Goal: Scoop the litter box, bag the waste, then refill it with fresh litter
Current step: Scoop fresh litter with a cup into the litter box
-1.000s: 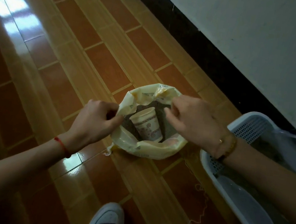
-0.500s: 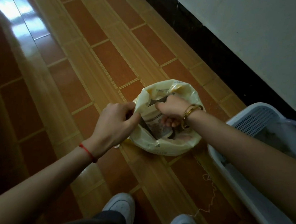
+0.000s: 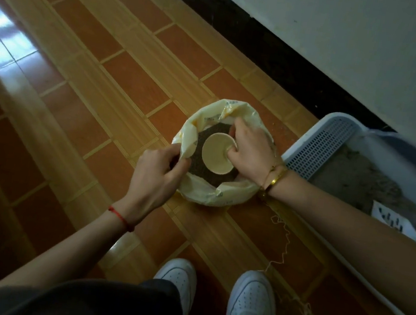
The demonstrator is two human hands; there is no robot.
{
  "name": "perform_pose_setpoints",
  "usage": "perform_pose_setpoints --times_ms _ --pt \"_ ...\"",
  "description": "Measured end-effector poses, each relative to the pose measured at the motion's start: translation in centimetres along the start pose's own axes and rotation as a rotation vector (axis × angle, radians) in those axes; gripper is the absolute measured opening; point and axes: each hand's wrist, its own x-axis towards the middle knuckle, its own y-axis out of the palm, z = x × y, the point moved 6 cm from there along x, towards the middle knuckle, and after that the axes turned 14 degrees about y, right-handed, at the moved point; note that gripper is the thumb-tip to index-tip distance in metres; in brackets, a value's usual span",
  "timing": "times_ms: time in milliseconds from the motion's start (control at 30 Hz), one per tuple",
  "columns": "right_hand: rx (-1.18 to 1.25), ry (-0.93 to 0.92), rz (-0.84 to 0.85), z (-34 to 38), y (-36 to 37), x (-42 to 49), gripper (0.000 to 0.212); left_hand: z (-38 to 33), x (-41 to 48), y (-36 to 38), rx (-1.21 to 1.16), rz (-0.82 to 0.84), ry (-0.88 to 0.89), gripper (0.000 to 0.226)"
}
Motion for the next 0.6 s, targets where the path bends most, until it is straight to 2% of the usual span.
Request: perform_pose_setpoints --times_ms 167,267,367,400,467,600 --pt "-0.257 -0.189 -0.024 2.4 0.6 0.4 0.045 0.2 -0.2 0.0 -0.019 -0.029 0.003 0.038" --pt "-0.521 -0.408 -0.100 4.0 0.7 -0.5 0.040 0.2 -0.1 -0.1 -0.028 -0.035 0.012 0.037" --pt "-0.636 -0.568 -0.098 4.7 0.9 -1.3 0.048 0.2 -0.1 0.0 -0.023 -0.019 0.020 0.032" --pt "-0.643 -0.555 -0.069 4.6 1.3 -1.0 0.044 0.3 -0.1 0.0 -0.017 -0.022 0.022 0.033" --pt "-0.549 -0.404 0.024 3.8 1.6 0.1 0.042 0.6 -0.1 -0.1 -0.008 -0.032 0.026 0.038" --pt "-0.286 -0.088 0.157 1.6 2.4 2.2 0.079 0.3 0.0 -0.2 -0.010 -0.039 0.039 0.035"
